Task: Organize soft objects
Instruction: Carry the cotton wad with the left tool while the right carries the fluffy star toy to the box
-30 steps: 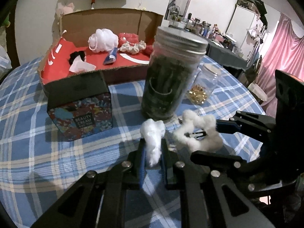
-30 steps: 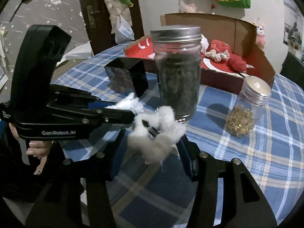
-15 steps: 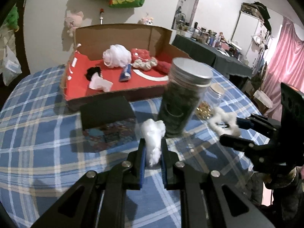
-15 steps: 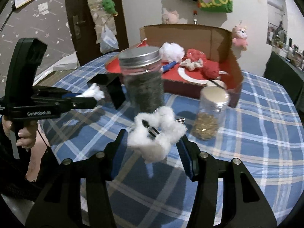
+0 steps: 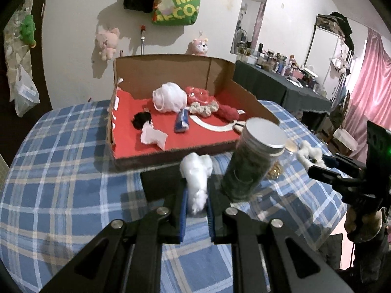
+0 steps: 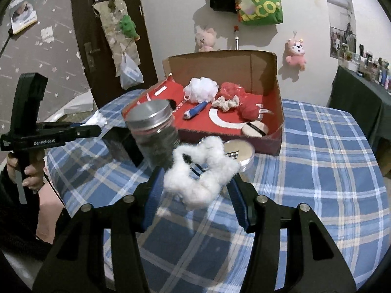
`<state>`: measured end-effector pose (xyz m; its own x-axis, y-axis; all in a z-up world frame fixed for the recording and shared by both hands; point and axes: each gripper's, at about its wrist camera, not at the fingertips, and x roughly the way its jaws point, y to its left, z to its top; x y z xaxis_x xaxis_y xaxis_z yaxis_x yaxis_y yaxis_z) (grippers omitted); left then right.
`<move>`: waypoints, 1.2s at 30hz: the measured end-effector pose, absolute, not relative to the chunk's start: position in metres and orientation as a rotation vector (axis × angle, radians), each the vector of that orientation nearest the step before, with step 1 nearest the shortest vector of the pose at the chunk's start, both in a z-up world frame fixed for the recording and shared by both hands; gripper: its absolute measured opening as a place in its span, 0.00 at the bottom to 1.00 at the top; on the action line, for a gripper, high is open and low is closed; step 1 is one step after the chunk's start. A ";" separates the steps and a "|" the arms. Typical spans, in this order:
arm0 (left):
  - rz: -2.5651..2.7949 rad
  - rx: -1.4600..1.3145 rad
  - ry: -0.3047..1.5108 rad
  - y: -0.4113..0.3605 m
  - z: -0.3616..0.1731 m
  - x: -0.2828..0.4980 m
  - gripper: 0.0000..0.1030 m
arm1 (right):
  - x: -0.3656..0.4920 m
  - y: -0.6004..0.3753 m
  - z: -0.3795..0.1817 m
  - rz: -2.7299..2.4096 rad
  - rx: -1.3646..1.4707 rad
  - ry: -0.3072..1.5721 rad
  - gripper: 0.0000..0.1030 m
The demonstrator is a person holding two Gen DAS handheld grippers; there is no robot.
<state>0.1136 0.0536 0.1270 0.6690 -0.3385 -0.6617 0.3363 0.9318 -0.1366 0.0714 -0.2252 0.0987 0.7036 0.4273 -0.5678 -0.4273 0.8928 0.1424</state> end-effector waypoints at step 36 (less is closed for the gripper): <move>-0.630 0.271 1.056 -0.008 0.114 0.284 0.14 | 0.264 -0.184 0.098 0.676 -0.206 1.001 0.49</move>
<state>0.2840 -0.0078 0.1136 0.3387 -0.3508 -0.8731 0.6015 0.7942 -0.0858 0.2636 -0.1844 0.0982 0.3573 0.4282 -0.8300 -0.6096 0.7802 0.1401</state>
